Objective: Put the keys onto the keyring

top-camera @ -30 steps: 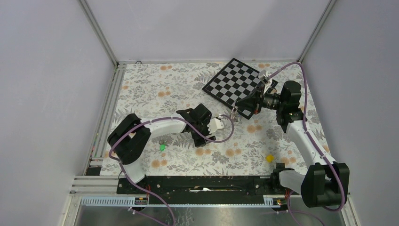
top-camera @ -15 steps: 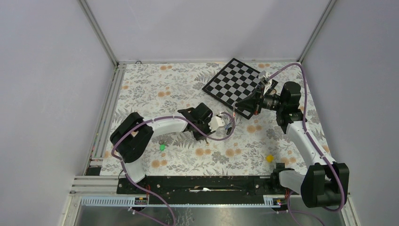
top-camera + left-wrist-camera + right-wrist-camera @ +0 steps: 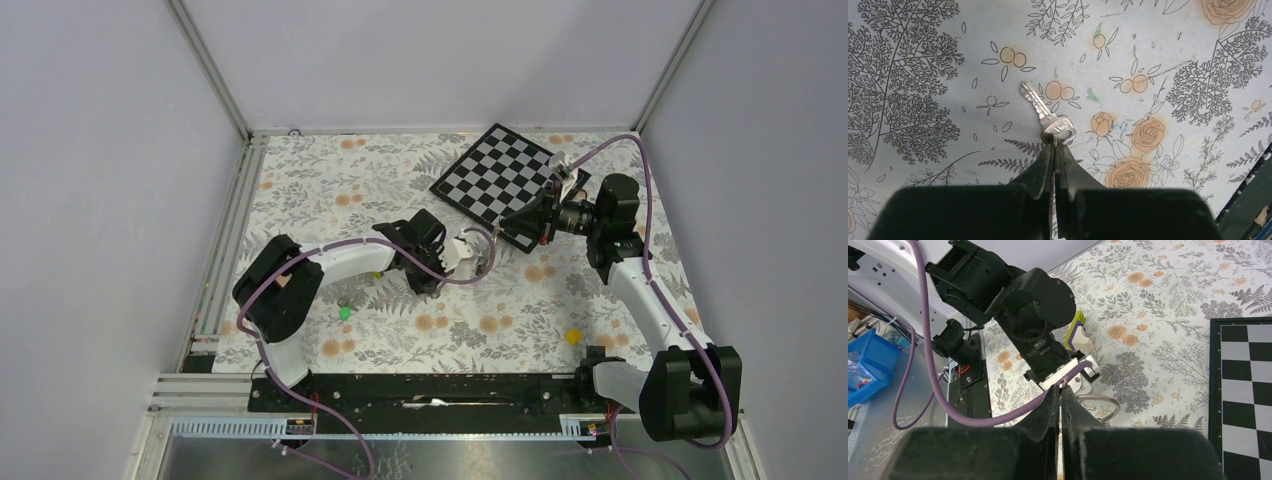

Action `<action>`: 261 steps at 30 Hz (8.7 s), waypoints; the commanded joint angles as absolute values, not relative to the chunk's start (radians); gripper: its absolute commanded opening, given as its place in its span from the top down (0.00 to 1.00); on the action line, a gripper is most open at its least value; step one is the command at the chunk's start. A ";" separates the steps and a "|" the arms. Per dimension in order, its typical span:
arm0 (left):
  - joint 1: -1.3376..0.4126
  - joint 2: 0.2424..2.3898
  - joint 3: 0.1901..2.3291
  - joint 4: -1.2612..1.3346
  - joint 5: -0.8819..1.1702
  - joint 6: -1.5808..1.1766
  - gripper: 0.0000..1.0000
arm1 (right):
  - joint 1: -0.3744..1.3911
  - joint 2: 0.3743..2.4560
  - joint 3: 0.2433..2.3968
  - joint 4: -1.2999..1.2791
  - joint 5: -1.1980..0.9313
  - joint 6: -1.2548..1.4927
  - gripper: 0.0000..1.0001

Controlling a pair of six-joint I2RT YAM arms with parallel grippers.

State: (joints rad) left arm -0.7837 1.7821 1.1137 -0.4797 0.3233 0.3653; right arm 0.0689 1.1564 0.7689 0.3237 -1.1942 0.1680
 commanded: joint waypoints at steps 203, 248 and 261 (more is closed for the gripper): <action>-0.733 1.413 1.155 -0.251 0.704 0.884 1.00 | 0.324 1.509 0.680 1.048 -1.200 0.813 1.00; -0.735 1.390 1.121 -0.251 0.749 0.894 1.00 | 0.325 1.513 0.701 0.953 -1.182 0.753 1.00; -0.734 1.407 1.140 -0.251 0.749 0.891 1.00 | 0.344 1.528 0.701 0.971 -1.196 0.762 1.00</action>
State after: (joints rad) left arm -0.7265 1.4075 1.1023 -0.3061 0.6785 0.8734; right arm 0.3145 1.5234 0.6571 0.9108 -1.1881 0.7601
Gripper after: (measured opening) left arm 0.010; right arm 0.020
